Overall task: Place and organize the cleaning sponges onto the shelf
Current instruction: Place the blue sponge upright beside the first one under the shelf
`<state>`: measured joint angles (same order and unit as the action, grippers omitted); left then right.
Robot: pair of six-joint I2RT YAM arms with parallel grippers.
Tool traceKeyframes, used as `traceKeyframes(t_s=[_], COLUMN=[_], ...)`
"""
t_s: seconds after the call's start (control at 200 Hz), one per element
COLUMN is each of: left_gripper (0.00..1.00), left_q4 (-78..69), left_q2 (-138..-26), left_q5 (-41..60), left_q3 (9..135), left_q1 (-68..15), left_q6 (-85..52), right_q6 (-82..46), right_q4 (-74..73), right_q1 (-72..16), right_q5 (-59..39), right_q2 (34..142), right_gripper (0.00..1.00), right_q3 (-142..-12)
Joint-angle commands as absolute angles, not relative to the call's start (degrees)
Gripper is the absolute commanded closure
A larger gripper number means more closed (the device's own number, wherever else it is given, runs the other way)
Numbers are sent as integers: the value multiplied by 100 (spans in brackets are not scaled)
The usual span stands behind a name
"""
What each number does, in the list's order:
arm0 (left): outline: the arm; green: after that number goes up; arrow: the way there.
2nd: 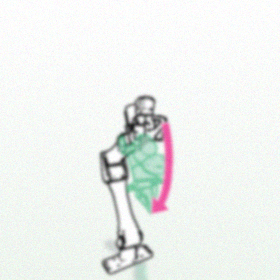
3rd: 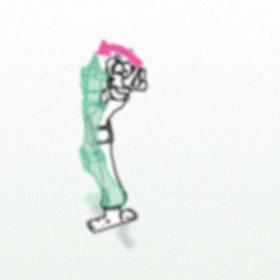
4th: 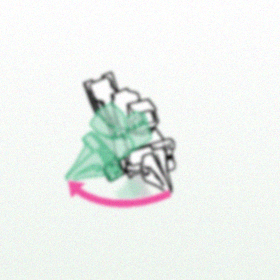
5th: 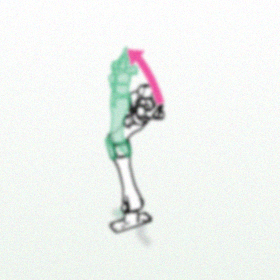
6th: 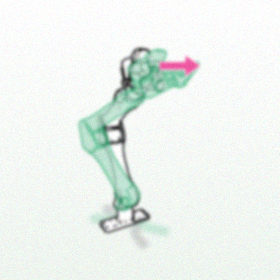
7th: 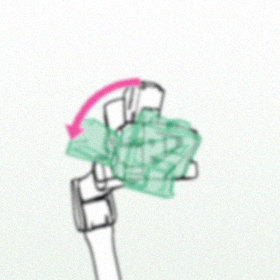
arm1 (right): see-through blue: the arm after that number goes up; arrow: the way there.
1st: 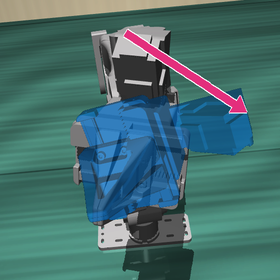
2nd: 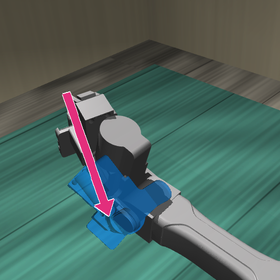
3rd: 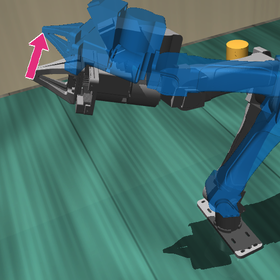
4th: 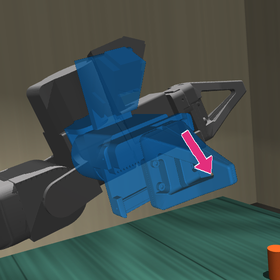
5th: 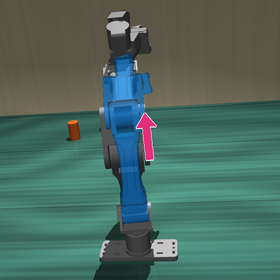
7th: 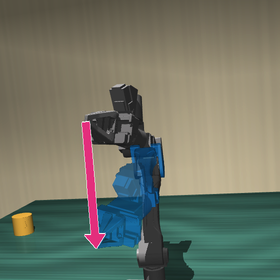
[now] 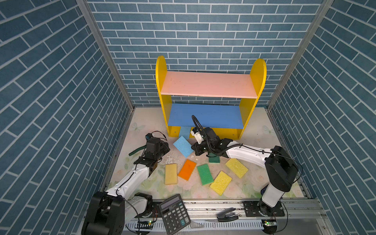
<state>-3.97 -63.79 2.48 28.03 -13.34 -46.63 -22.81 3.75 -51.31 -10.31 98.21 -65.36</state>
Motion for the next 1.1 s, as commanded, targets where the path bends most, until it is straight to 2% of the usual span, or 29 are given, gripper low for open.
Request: traceKeyframes(t_s=[0.0, 0.2, 0.515, 0.965, 1.095], left_gripper=[70, 71, 71, 70, 70], left_q4=[-212, -531, -575, -636, -698], left_q2=[-6562, -6912, -7006, -7084, -7120], left_q5=[207, 513, 667, 711, 747], left_q3=[2806, 2870, 2833, 2716, 2708], left_q1=[-1292, -1292, -1291, -1293, -1310], left_q6=[-4535, -4579, -4549, -4619, -4675], right_q6=[-2928, -3652, -4074, -4761, -4881], right_q4=[72, -163, -909, -1601, -1608], right_q1=[-4803, -4301, -4079, -4025, -4021], right_q5=[-537, 286, 1045, 1178, 1142], right_q2=[9458, 9204, 10220, 11129, 11180], right_gripper=[100, 100, 100, 100, 91], right_q3=[-5906, -5505, -6175, -6390, -6323])
